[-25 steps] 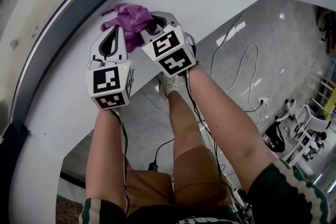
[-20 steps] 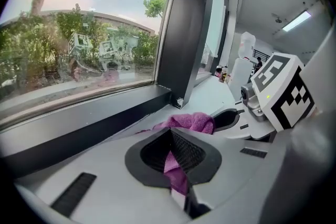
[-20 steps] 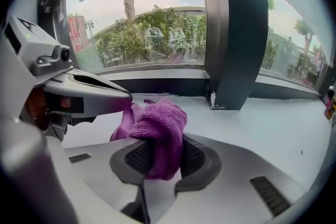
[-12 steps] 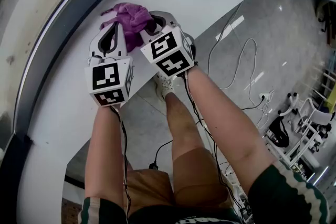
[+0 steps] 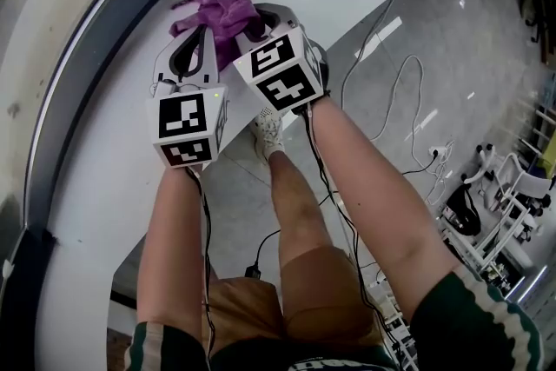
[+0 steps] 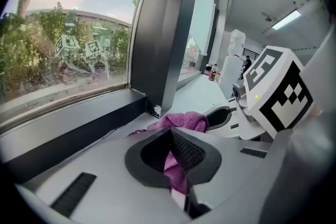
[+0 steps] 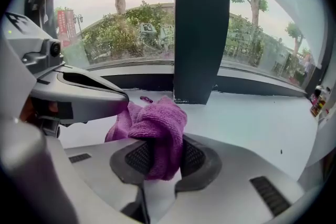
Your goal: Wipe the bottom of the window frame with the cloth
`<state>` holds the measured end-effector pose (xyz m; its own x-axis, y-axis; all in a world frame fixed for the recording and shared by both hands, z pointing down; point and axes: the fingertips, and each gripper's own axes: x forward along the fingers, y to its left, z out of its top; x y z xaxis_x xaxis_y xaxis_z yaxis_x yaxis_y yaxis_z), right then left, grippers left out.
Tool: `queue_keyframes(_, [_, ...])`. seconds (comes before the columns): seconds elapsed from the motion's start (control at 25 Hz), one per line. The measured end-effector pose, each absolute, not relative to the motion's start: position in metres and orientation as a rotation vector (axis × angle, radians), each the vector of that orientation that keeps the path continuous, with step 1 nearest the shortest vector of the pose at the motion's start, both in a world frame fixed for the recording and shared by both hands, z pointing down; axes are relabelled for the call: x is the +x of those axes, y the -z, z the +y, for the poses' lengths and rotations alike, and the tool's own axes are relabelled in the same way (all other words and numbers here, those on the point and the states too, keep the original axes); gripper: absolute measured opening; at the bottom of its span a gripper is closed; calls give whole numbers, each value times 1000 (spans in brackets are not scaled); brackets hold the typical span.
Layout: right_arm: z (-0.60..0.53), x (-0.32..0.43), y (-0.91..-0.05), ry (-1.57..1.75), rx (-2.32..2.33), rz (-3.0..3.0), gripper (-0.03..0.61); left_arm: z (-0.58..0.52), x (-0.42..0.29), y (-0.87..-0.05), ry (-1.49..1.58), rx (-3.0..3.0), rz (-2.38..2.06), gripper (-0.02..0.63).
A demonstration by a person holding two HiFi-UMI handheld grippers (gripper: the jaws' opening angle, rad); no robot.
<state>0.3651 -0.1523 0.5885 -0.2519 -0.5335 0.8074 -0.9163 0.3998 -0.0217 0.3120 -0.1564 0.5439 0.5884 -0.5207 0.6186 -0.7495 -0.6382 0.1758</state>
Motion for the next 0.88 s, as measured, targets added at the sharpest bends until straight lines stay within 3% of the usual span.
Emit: queue_keyframes(0.88, [-106,376,-602,-691,1261,-1910,103,-110,318,-560,-798,2399,-982,9])
